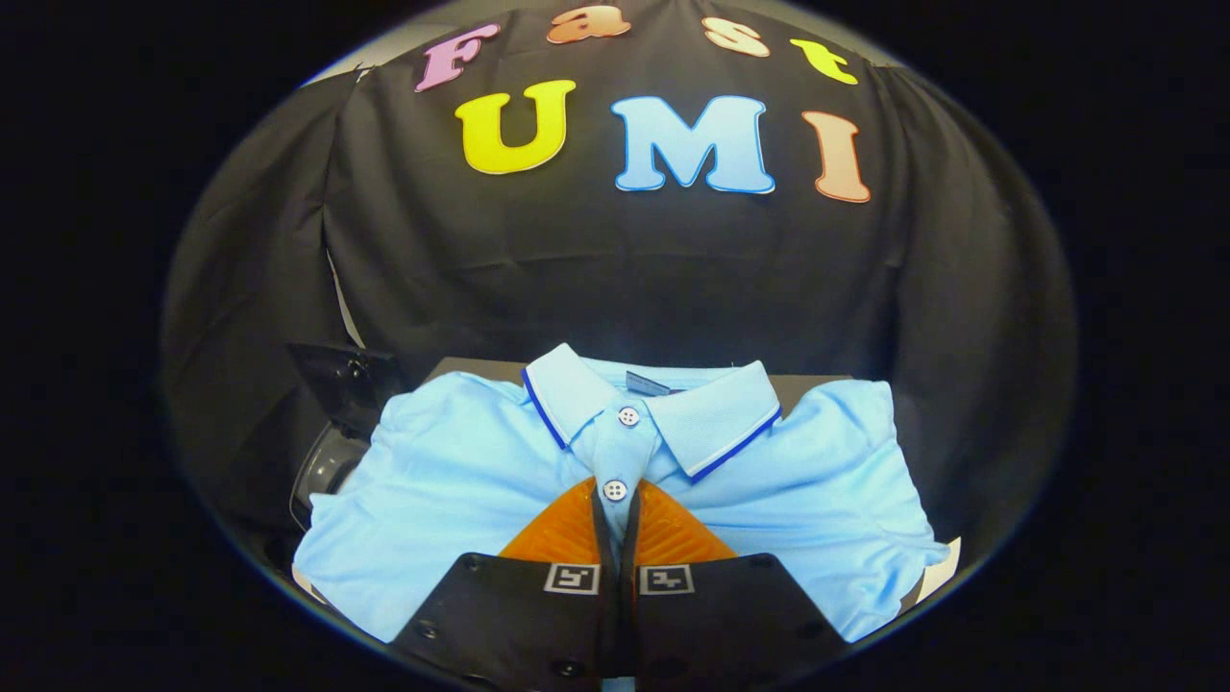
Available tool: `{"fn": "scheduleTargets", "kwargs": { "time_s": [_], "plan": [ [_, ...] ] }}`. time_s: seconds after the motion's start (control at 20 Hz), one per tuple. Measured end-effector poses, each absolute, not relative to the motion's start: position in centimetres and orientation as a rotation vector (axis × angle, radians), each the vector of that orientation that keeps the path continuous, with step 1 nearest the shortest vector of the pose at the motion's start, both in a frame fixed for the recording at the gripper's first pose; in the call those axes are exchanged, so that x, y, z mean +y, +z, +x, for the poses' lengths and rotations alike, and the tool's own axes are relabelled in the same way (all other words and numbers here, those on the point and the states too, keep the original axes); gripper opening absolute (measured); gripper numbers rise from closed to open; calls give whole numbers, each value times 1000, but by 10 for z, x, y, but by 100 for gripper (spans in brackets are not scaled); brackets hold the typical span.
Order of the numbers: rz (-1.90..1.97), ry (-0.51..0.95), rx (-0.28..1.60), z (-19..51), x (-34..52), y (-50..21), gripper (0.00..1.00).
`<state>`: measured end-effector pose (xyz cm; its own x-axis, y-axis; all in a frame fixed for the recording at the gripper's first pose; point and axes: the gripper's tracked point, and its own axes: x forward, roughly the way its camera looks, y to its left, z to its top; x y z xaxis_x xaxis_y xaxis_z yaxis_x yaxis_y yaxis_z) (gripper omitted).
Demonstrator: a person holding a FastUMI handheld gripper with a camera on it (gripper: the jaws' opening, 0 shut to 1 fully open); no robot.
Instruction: Put the clothes into the washing machine and then close the washing machine lid.
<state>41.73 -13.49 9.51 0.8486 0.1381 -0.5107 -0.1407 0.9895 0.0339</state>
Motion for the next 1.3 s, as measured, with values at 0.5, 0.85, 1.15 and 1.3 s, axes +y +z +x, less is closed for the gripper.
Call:
{"fn": "scheduleTargets", "kwargs": {
  "time_s": [0.5, 0.85, 1.15, 1.3],
  "plan": [
    [94, 237, 356, 384, -58, 178, 1],
    [88, 331, 281, 367, 34, 213, 1],
    [89, 415, 266, 363, 110, 219, 1],
    [89, 451, 276, 359, 146, 214, 1]
  ]
}}
